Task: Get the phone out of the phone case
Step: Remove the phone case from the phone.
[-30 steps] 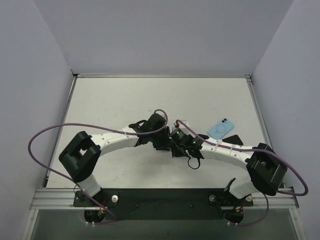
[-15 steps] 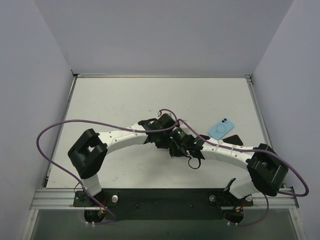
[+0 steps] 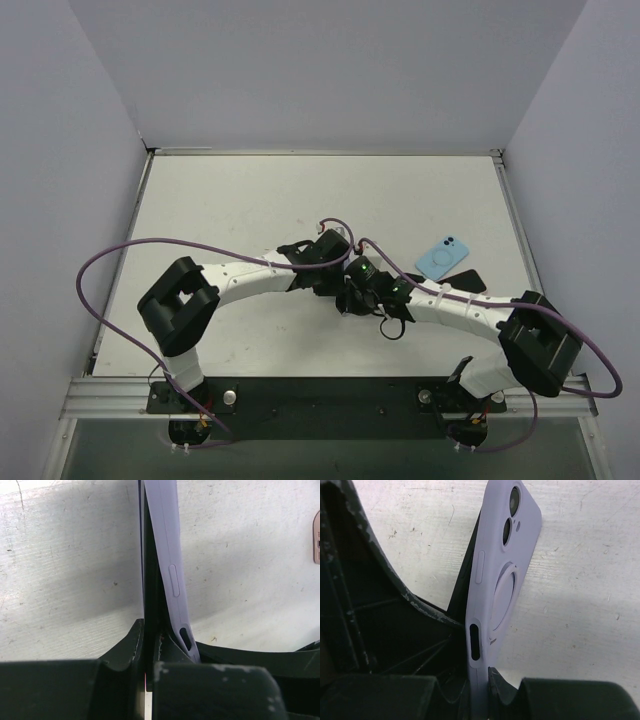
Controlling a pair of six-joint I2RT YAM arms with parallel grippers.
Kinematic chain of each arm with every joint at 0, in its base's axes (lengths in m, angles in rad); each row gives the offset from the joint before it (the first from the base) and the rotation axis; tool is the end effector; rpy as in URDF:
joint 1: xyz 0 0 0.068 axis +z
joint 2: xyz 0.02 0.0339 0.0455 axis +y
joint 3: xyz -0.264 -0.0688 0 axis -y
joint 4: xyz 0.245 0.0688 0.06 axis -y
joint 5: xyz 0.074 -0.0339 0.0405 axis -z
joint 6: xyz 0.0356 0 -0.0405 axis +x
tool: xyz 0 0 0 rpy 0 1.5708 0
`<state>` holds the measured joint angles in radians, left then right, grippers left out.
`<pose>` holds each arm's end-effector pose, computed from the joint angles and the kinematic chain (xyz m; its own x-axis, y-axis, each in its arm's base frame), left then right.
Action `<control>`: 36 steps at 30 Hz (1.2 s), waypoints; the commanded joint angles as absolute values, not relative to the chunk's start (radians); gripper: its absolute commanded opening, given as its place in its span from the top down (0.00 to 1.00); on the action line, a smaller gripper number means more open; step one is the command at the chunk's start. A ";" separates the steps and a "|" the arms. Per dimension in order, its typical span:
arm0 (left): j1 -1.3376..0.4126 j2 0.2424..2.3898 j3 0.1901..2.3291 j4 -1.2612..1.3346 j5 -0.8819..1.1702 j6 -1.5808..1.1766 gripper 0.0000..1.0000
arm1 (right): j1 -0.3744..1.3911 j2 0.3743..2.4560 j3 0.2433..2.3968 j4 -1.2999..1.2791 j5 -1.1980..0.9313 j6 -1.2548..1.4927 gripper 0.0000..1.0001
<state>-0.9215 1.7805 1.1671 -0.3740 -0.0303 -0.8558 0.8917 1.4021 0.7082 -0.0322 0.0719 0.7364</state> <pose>0.2247 -0.2942 0.1883 -0.9244 -0.0305 -0.3802 0.1343 0.9069 -0.3994 0.1805 0.2196 0.1905 -0.8076 0.0660 -0.5860 -0.2699 0.8421 0.4669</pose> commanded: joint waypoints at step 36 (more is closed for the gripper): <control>-0.683 1.420 0.996 -0.402 0.037 -0.979 1.00 | 0.922 1.370 0.715 -0.264 0.190 0.710 1.00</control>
<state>-0.7559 1.4960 1.0096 -0.4007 0.1436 -0.9264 0.9443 1.3170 0.7631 0.0380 0.0654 0.6704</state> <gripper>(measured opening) 0.150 0.112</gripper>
